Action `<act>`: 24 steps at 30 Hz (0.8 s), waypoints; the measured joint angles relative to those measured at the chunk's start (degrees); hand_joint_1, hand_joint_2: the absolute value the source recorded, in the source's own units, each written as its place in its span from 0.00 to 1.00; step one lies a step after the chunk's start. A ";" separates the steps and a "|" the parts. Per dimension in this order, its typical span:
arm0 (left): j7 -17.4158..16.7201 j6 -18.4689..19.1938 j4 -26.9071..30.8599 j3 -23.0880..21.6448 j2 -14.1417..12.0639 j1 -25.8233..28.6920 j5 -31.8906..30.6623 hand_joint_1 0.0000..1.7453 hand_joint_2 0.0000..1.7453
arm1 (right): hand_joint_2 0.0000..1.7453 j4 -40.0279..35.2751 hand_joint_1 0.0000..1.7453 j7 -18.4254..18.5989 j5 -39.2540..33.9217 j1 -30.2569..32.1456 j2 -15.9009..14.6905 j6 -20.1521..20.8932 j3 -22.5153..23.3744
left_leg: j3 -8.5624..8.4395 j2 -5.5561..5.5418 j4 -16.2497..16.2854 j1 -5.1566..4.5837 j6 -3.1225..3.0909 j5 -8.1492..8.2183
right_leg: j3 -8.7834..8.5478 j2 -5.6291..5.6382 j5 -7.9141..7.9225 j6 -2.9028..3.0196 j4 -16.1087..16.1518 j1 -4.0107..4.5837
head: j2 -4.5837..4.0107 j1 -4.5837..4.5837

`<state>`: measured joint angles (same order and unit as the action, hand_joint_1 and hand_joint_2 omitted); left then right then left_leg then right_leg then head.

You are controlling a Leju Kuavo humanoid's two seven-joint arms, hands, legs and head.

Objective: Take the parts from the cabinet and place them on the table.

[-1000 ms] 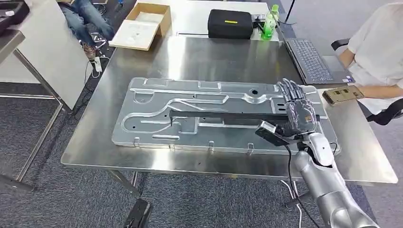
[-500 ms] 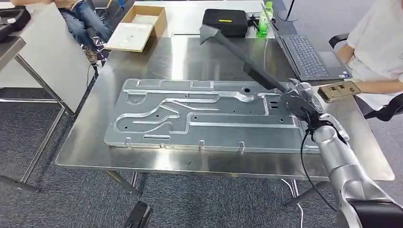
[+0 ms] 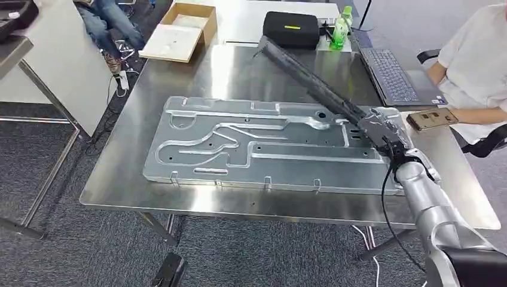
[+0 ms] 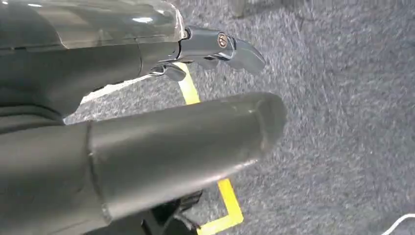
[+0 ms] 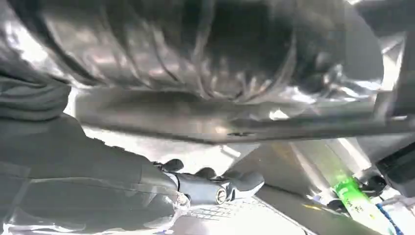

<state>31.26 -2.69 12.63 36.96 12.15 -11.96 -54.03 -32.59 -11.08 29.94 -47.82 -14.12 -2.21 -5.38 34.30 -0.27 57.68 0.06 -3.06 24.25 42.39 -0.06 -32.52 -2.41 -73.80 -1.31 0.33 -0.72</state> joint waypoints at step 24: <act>0.18 0.52 0.00 0.00 -0.11 0.09 0.09 0.00 0.00 | 0.00 -6.22 0.00 -15.72 -3.74 4.22 -0.22 4.88 -1.81 | 0.13 -0.11 1.31 -0.40 1.70 1.22 | -6.54 0.07 7.86 1.46 14.54 0.29 | 0.00 0.02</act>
<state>31.43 -2.16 12.63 36.96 12.04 -11.87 -53.94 -38.81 -26.80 26.21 -43.59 -14.34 2.67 -7.19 34.42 -0.38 58.99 -0.34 -1.37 25.47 35.85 0.01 -24.65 -0.96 -59.27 -1.02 0.33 -0.70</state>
